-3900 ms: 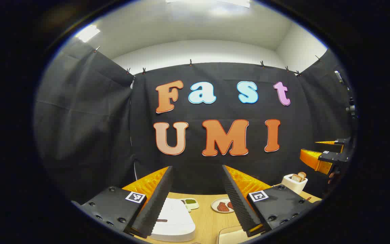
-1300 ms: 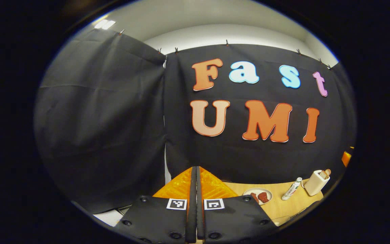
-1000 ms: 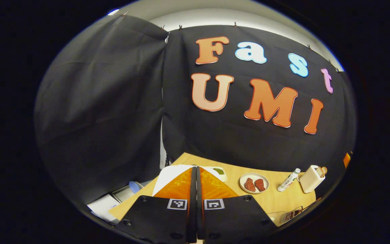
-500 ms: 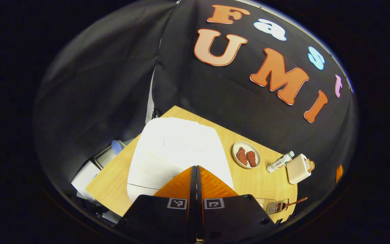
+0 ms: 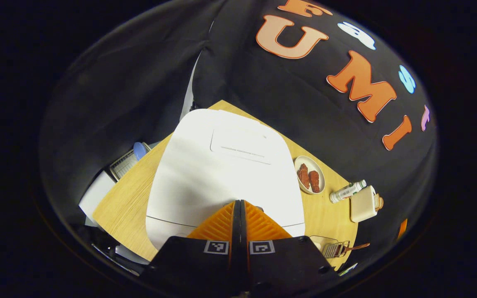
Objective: Close the left gripper, press the button to open the rice cooker; take a wooden spoon from the chopstick holder with the right hand, scoop a spoonful of rice and pour it into the rice cooker, then put the wooden spoon back into the chopstick holder.
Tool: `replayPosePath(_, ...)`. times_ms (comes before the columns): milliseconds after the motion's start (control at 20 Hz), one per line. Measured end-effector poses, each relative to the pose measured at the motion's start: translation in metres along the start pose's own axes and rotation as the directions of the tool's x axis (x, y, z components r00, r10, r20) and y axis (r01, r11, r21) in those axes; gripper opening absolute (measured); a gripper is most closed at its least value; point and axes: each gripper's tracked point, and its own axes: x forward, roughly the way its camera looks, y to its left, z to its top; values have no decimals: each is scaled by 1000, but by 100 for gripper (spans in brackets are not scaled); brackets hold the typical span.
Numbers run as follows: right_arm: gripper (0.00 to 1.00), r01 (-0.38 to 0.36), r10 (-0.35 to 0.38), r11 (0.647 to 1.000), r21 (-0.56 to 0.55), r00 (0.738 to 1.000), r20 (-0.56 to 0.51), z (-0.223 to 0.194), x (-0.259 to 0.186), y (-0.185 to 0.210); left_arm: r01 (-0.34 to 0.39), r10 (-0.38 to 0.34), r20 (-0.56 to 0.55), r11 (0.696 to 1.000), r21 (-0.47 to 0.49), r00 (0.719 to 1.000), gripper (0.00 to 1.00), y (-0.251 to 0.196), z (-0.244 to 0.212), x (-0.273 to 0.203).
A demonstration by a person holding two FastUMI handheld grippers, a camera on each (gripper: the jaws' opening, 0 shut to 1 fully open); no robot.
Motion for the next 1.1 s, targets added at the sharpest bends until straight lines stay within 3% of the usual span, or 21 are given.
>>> replayPosePath(350,93,-10,12,999,37,997,-70,-22,3,-4,-43,43,-16,999,32,999,4,0,1,-2)
replayPosePath(550,93,2,3,999,47,994,-106,-36,0,-20,-48,39,161,997,53,986,5,-14,35,-28)
replayPosePath(800,93,-2,11,998,57,988,-154,-59,-7,-29,-190,93,428,963,192,899,5,-35,88,-78)
replayPosePath(1100,93,2,16,997,78,973,-231,-95,-8,-42,-187,22,545,950,249,838,5,-72,86,-112)
